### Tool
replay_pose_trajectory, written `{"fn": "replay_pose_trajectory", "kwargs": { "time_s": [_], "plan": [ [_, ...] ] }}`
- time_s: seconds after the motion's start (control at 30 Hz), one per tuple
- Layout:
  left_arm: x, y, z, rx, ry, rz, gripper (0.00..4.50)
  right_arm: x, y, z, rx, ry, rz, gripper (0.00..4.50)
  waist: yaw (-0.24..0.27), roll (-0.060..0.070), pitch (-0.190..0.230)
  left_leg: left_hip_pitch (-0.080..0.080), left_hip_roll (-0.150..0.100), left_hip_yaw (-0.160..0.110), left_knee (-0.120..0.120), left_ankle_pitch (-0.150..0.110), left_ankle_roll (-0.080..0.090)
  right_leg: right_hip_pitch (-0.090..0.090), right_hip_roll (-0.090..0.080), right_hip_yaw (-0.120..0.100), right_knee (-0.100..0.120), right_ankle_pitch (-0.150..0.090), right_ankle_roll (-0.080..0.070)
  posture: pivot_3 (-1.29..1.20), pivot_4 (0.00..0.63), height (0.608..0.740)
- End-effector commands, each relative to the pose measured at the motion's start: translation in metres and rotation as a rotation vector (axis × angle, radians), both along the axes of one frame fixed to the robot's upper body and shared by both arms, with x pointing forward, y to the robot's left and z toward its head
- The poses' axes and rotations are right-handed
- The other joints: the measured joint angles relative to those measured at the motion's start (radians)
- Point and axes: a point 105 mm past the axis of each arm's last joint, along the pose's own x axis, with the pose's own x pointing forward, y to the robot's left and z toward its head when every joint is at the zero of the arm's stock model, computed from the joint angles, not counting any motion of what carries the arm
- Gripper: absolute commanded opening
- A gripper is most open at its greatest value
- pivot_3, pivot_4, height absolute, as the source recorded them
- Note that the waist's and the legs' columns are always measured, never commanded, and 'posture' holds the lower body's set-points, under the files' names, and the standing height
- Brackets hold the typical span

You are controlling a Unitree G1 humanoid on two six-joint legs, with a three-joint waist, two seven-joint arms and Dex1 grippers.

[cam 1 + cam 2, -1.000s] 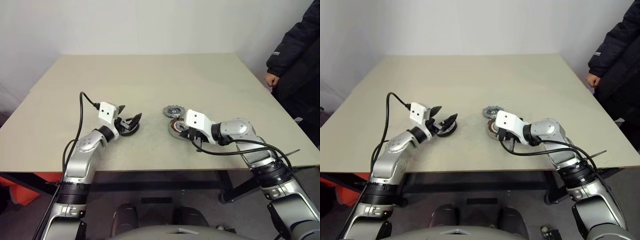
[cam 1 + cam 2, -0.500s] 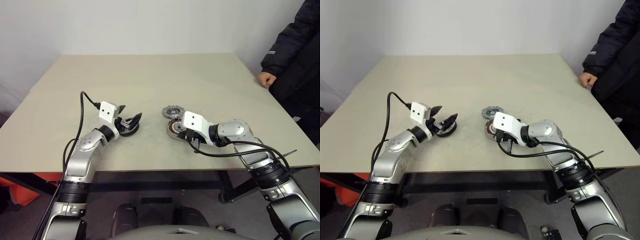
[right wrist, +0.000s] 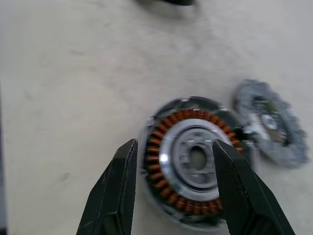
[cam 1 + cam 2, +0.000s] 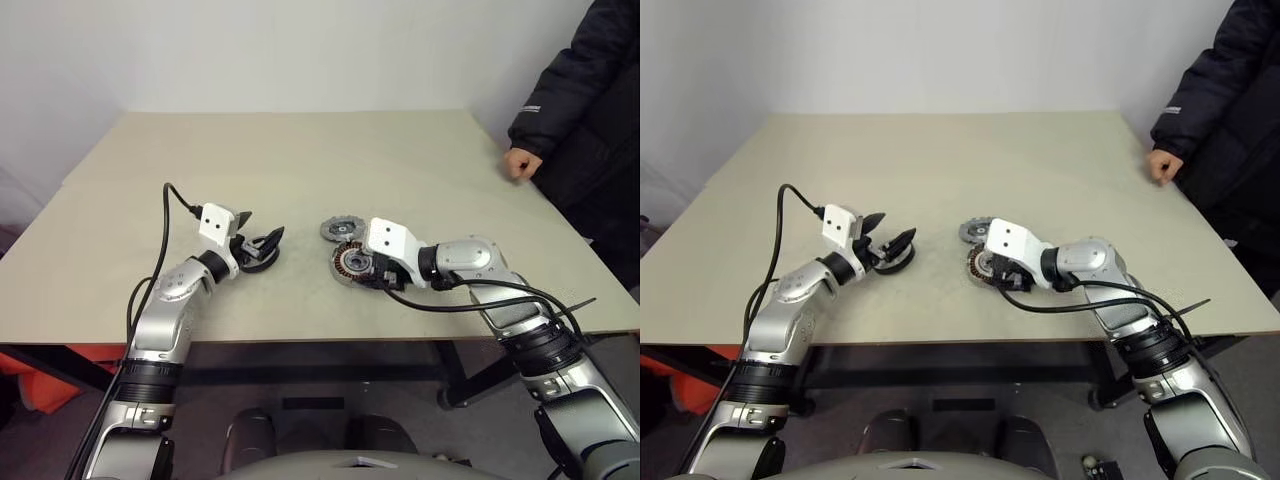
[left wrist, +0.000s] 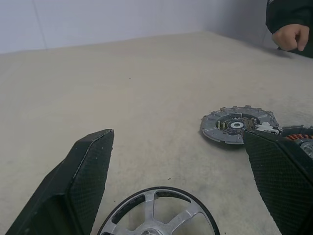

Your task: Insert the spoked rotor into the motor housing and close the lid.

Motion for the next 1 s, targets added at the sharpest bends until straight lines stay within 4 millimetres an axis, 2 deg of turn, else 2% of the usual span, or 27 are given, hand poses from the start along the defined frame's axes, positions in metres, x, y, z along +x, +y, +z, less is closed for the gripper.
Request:
{"fn": "replay_pose_trajectory", "kwargs": {
  "time_s": [0.03, 0.1, 0.17, 0.27, 0.4, 0.67, 1.0],
  "plan": [
    [0.000, -0.009, 0.019, -0.013, -0.065, -0.046, 4.40, 0.023, -0.014, 0.020, 0.047, -0.083, -0.148, 2.74, 0.000, 0.000, 0.000, 0.001, 0.000, 0.000, 0.000, 0.000, 0.000, 0.001, 0.000, 0.000, 0.000, 0.000, 0.000, 0.00, 0.000, 0.740],
    [-0.003, -0.014, 0.020, -0.025, -0.058, -0.083, 4.40, 0.038, -0.033, 0.021, 0.094, -0.076, -0.323, 2.74, -0.001, 0.000, 0.000, 0.002, 0.000, 0.000, 0.000, 0.000, 0.000, 0.002, 0.000, 0.000, 0.000, 0.000, 0.000, 0.00, 0.000, 0.740],
    [-0.007, -0.019, 0.021, -0.036, -0.051, -0.121, 4.40, 0.046, -0.051, 0.020, 0.120, -0.066, -0.456, 2.74, 0.001, 0.000, 0.000, 0.002, 0.000, 0.000, 0.000, 0.000, 0.000, 0.002, 0.000, 0.000, 0.000, 0.000, 0.000, 0.00, 0.000, 0.740],
    [-0.011, -0.023, 0.020, -0.037, -0.039, -0.160, 4.40, 0.043, -0.076, 0.012, 0.096, -0.050, -0.560, 2.74, 0.002, 0.000, 0.000, 0.001, 0.000, 0.000, 0.000, 0.000, 0.000, 0.002, -0.001, 0.000, -0.001, 0.000, 0.000, 0.00, 0.000, 0.740],
    [-0.012, -0.026, 0.015, -0.026, -0.027, -0.175, 4.40, 0.038, -0.096, 0.005, 0.073, -0.049, -0.638, 2.74, 0.001, 0.000, 0.000, 0.001, 0.000, 0.000, -0.003, 0.000, 0.000, 0.001, -0.001, 0.000, -0.002, 0.000, 0.000, 0.00, 0.000, 0.740],
    [-0.011, -0.030, 0.013, -0.014, -0.020, -0.195, 4.40, 0.025, -0.111, 0.000, 0.058, -0.029, -0.684, 2.74, -0.001, 0.001, 0.000, 0.003, -0.001, 0.001, -0.004, 0.000, 0.000, 0.001, 0.000, 0.000, -0.002, 0.000, 0.000, 0.00, 0.000, 0.740],
    [-0.009, -0.031, 0.013, -0.004, -0.022, -0.198, 4.40, 0.027, -0.102, 0.002, 0.076, -0.030, -0.662, 2.74, 0.000, 0.001, 0.000, 0.002, -0.001, 0.001, -0.004, 0.000, -0.001, 0.001, -0.001, 0.000, -0.002, 0.000, 0.001, 0.00, 0.000, 0.740]
  ]
}}
